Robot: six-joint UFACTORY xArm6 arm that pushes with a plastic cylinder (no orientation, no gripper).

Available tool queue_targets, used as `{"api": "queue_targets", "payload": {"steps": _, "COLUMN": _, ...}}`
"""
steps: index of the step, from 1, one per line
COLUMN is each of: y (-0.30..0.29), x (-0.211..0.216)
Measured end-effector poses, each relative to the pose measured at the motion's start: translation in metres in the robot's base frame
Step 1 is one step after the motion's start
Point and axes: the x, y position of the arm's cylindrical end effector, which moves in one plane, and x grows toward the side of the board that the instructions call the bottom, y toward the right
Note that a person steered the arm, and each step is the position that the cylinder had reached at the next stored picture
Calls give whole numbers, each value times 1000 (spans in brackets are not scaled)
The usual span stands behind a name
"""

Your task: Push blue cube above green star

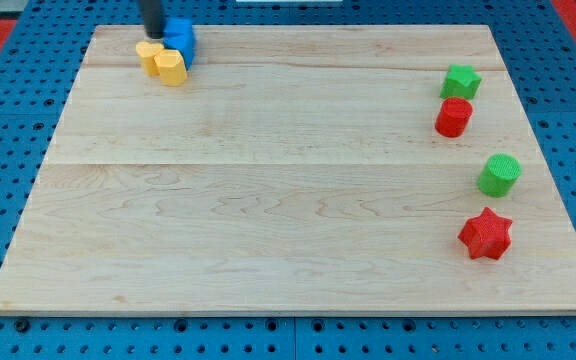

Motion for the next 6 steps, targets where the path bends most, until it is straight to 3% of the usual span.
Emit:
{"api": "queue_targets", "payload": {"steps": 1, "y": 33, "x": 32}}
{"api": "queue_targets", "payload": {"steps": 2, "y": 53, "x": 28}}
{"api": "queue_targets", "payload": {"steps": 3, "y": 17, "x": -2}}
{"api": "queue_targets", "payload": {"steps": 4, "y": 41, "x": -19}}
{"api": "queue_targets", "payload": {"steps": 6, "y": 164, "x": 38}}
